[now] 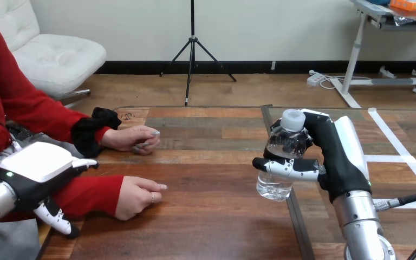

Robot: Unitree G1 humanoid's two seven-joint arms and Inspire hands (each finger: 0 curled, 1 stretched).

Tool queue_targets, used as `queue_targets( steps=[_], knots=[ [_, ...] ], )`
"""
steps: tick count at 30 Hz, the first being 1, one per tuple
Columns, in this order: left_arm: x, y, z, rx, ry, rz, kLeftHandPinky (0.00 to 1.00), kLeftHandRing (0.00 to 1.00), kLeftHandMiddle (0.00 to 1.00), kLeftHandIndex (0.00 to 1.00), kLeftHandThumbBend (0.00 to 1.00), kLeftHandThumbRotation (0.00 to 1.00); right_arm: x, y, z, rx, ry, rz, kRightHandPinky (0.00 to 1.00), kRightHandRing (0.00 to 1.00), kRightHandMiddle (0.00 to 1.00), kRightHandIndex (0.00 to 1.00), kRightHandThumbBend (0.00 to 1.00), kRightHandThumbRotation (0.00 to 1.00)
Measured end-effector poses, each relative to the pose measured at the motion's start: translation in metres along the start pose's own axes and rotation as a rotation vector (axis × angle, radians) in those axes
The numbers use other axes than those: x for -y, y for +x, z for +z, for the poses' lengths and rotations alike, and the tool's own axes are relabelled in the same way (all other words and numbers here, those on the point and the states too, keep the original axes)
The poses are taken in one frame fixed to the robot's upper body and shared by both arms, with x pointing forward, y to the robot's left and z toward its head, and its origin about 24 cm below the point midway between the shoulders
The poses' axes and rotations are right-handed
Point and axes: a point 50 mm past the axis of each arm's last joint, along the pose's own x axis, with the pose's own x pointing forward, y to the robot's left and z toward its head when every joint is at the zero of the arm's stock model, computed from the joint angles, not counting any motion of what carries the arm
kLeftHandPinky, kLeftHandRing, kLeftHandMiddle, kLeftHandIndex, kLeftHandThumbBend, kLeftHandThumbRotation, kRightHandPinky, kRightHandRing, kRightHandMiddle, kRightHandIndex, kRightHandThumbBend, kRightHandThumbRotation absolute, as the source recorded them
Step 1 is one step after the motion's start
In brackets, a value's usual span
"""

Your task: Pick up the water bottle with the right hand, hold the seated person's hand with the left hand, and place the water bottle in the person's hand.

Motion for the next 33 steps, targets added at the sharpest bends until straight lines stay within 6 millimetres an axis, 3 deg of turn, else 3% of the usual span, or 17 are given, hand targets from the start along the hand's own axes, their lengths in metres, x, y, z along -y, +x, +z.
queue_targets(
  steps=[16, 33],
  knots=[
    [0.004, 0.008, 0.002, -0.049, -0.023, 0.038, 0.62, 0.7, 0.76, 0.77, 0.96, 0.32, 0.0, -0.002, 0.0, 0.001, 0.005, 0.009, 0.34, 0.4, 0.46, 0.5, 0.83, 0.0],
    [0.007, 0.015, 0.01, -0.079, -0.094, 0.102, 0.52, 0.55, 0.59, 0.63, 0.88, 0.33, 0.002, -0.003, 0.005, 0.02, 0.009, 0.008, 0.34, 0.4, 0.46, 0.5, 0.83, 0.0]
  ],
)
